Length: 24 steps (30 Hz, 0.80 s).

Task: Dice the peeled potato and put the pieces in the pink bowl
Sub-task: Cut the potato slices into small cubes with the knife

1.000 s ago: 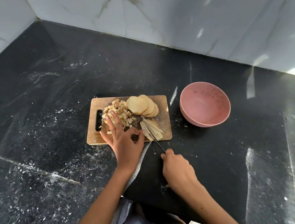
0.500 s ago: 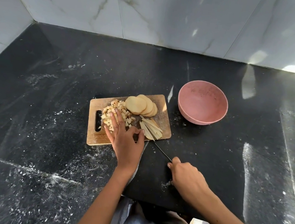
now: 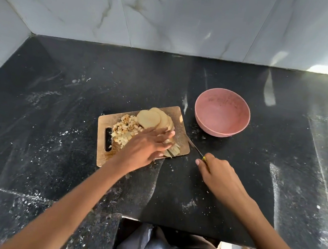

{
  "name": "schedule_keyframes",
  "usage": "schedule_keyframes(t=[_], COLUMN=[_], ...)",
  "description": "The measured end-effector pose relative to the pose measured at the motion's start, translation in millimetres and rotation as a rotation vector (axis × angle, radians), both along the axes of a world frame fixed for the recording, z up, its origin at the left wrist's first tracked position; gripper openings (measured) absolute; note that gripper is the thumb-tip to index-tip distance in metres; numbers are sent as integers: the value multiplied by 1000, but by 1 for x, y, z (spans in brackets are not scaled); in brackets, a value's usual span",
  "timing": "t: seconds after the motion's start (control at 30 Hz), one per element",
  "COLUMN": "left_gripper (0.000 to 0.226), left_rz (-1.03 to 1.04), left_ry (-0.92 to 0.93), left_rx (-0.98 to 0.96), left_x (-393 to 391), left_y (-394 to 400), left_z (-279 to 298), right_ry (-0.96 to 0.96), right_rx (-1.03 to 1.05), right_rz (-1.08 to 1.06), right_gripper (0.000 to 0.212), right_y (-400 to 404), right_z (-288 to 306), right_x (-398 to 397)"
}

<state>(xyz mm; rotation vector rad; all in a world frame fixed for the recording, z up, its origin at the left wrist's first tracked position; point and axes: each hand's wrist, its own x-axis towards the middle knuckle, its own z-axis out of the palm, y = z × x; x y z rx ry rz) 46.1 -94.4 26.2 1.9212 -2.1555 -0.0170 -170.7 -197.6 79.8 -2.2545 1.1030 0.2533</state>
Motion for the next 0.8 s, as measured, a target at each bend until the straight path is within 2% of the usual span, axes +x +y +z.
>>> schedule_keyframes(t=[0.17, 0.27, 0.43, 0.63, 0.73, 0.8], left_gripper=[31, 32, 28, 30, 39, 39], left_rz=[-267, -331, -380, -130, 129, 328], left_ry=[-55, -112, -7, 59, -4, 29], left_rx=[207, 348, 265, -54, -114, -125], left_x=[22, 30, 33, 14, -13, -32], left_y=[-31, -42, -40, -15, -11, -10], left_z=[-3, -8, -5, -21, -31, -33], right_ry=[-40, -40, -18, -14, -21, -29], right_rx=[19, 34, 40, 74, 68, 61], right_rz=[-74, -97, -95, -84, -88, -86], right_gripper=[36, 34, 31, 31, 33, 33], right_y=[1, 1, -2, -4, -5, -5], right_z=[-3, -7, -12, -17, -19, -19], right_x=[3, 0, -3, -4, 0, 5])
